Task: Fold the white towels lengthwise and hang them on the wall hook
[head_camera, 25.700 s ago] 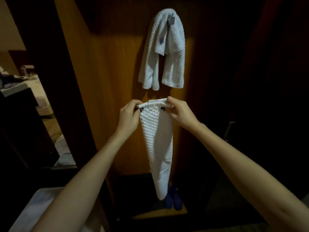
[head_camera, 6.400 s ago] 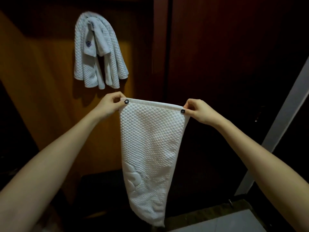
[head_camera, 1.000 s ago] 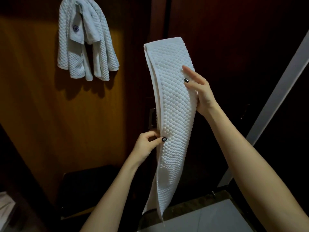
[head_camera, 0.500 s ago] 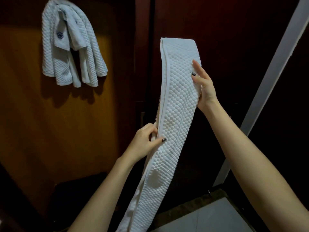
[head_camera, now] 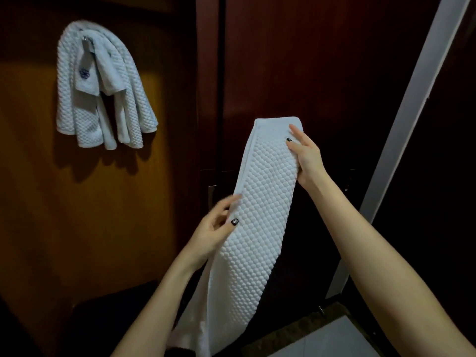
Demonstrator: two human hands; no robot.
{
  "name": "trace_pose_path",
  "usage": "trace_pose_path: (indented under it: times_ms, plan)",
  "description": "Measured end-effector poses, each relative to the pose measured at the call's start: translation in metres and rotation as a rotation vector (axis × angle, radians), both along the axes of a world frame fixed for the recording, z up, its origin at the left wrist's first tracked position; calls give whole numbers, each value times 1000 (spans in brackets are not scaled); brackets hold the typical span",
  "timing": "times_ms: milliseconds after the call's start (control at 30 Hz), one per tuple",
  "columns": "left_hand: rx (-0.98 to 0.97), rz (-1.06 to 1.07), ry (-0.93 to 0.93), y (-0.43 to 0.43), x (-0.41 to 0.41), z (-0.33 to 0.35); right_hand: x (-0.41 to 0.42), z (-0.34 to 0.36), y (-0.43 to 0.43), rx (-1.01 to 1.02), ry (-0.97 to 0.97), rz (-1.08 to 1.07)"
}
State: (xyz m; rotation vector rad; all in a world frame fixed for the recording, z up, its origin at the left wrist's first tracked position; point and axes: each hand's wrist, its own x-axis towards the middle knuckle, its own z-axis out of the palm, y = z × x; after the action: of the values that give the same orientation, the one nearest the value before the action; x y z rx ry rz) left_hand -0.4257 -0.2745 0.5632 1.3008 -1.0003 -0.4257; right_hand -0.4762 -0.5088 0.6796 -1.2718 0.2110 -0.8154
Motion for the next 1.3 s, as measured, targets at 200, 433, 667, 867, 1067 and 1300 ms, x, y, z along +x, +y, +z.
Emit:
trace_pose_path:
  times_ms: [200,433,667,867,1067,1300]
  plan:
    - [135,-234,8,-7,7,26,-4,-16,-10,-10,133,98]
    - [-34,-201,80,-35,4,37,-34,-40,-9,281,135,218]
    - [-7,-241,17,-52,6,42,-68,-63,5,-57,298,313]
    - [-172,-77,36,-58,-11,34,-71,-41,2,-127,115,90]
    - [-171,342,-143,-70,-22,-22,-72,-14,-9,-97,1,1]
    - [-51,451,-250,-71,-30,-57,-71,8,-19,-36,-120,10]
